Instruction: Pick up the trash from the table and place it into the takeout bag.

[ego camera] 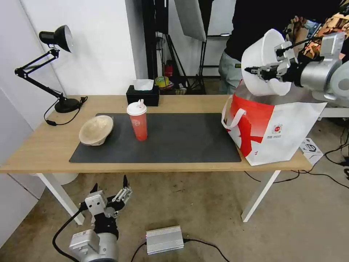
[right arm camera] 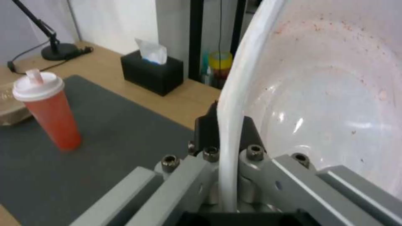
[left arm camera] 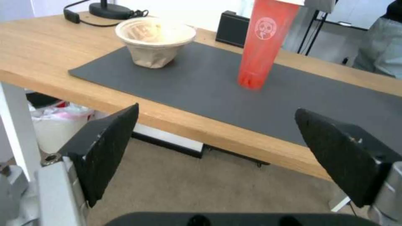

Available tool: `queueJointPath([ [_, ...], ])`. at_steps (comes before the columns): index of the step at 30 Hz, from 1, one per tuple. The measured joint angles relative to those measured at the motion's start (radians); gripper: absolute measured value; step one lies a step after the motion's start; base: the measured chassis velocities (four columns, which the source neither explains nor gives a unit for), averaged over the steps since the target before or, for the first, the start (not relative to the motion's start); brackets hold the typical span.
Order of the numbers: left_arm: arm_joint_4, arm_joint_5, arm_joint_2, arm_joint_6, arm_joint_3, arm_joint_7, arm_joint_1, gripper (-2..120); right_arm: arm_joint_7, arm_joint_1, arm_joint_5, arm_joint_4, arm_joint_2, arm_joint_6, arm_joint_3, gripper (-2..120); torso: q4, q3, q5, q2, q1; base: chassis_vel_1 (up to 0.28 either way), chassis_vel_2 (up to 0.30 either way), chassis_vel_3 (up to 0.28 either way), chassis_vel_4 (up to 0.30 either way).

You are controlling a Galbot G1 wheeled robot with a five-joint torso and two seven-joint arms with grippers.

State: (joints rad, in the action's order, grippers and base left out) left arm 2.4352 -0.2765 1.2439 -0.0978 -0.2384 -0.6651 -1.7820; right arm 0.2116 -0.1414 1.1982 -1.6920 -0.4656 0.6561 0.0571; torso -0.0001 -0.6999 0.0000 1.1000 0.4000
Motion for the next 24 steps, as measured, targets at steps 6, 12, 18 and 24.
queueJointPath([
  [6,-0.005,0.000,-0.002,0.000,0.012,0.000,0.003,100,-0.011,-0.113,-0.004,-0.023,0.021,-0.001,-0.076,0,0.0000,0.000,0.0001,0.000,0.000,0.000,0.000,0.000,0.000],
  [12,-0.010,0.000,-0.005,0.000,0.021,0.000,0.008,100,-0.033,-0.159,0.003,-0.027,0.034,0.031,-0.111,0,-0.0001,0.000,0.0001,0.000,0.000,0.000,0.000,0.000,0.000],
  [18,-0.014,0.000,-0.008,0.000,0.029,0.000,0.013,100,-0.063,-0.182,0.036,-0.030,0.047,0.063,-0.121,0,0.0001,0.000,0.0000,0.000,0.000,0.000,0.000,0.000,0.000],
  [24,-0.015,0.000,-0.010,0.000,0.032,0.000,0.014,100,-0.086,-0.205,0.081,-0.031,0.044,0.065,-0.138,0,0.0001,0.000,0.0000,0.000,0.000,0.000,0.000,0.000,0.000],
])
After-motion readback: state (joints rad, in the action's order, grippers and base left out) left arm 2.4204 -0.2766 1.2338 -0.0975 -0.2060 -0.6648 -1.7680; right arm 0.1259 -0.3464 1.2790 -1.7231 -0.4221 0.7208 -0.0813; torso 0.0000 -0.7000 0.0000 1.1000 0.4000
